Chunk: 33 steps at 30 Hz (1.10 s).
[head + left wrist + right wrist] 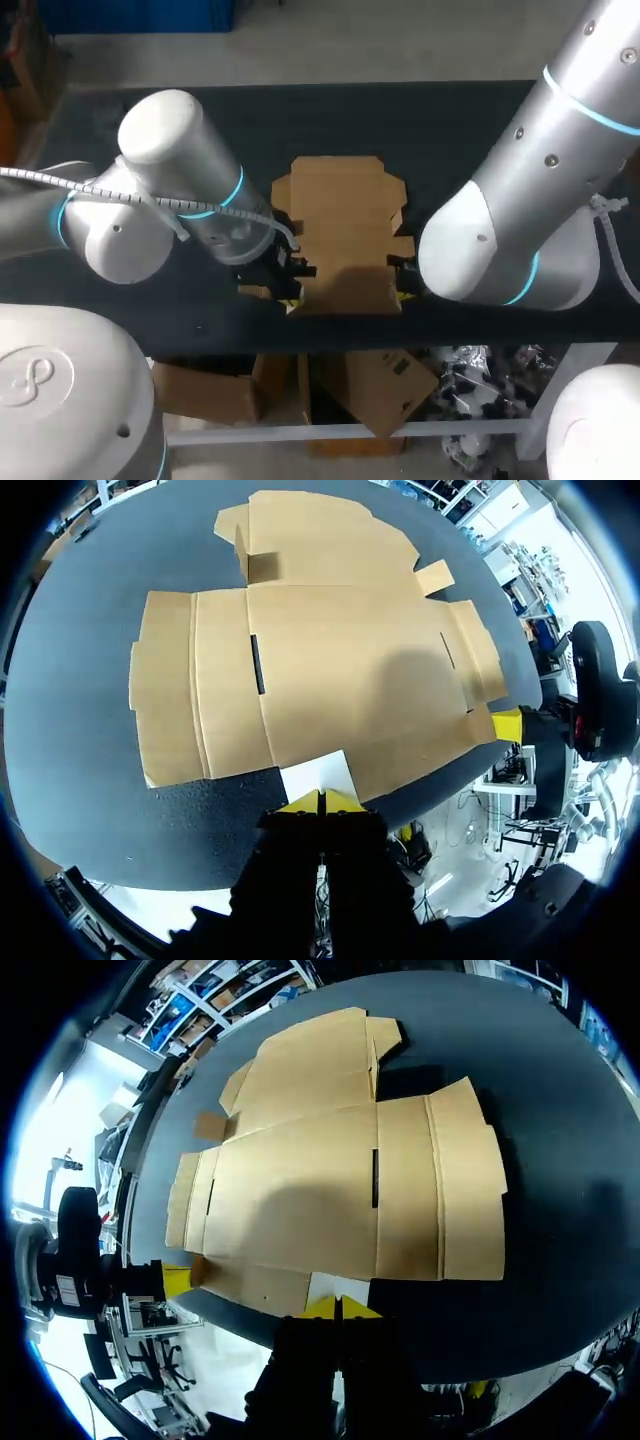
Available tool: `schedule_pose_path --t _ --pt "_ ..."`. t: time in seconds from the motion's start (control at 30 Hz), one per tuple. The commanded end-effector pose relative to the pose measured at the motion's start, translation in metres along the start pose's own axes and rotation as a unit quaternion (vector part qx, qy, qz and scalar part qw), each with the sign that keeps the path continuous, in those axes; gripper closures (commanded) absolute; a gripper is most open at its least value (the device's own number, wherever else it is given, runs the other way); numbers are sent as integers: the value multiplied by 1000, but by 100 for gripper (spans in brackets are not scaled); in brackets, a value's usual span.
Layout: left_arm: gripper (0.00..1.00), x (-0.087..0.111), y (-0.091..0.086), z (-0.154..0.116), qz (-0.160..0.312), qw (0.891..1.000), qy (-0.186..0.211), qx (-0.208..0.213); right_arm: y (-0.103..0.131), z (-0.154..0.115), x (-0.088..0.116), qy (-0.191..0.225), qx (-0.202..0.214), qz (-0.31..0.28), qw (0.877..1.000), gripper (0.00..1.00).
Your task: Assemble the packaging by folding the flat box into shape, placing the metal phone stand inside, and closing the box properly
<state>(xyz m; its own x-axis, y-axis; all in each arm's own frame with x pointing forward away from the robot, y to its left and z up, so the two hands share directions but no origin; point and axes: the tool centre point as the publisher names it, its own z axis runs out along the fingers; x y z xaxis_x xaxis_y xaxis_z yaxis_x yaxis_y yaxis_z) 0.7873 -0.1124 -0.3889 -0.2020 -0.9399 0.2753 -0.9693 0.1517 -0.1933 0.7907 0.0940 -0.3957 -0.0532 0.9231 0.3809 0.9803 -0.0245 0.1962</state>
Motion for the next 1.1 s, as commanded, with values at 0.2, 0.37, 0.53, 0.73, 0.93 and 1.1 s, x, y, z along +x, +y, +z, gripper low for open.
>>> schedule_pose_path --t 0.2,0.37,0.53,0.73,0.93,1.1 --pt "100 -8 -2 -19 1 1000 11 2 9 -17 -14 61 3 -5 998 100" --pt "100 -11 -5 -24 5 1000 18 1 15 -23 -19 83 -1 -7 997 100" --pt "100 -16 -9 -28 7 1000 27 3 21 -26 -25 110 0 -14 994 100" --pt "100 -21 -15 -34 11 999 43 4 29 -30 -31 147 -1 -24 989 100" --pt "100 -28 -23 -41 17 998 62 3 37 -33 -36 179 -2 -32 983 100" --pt "100 -33 -33 -45 20 997 75 4 47 -35 -41 202 -6 -36 979 100"
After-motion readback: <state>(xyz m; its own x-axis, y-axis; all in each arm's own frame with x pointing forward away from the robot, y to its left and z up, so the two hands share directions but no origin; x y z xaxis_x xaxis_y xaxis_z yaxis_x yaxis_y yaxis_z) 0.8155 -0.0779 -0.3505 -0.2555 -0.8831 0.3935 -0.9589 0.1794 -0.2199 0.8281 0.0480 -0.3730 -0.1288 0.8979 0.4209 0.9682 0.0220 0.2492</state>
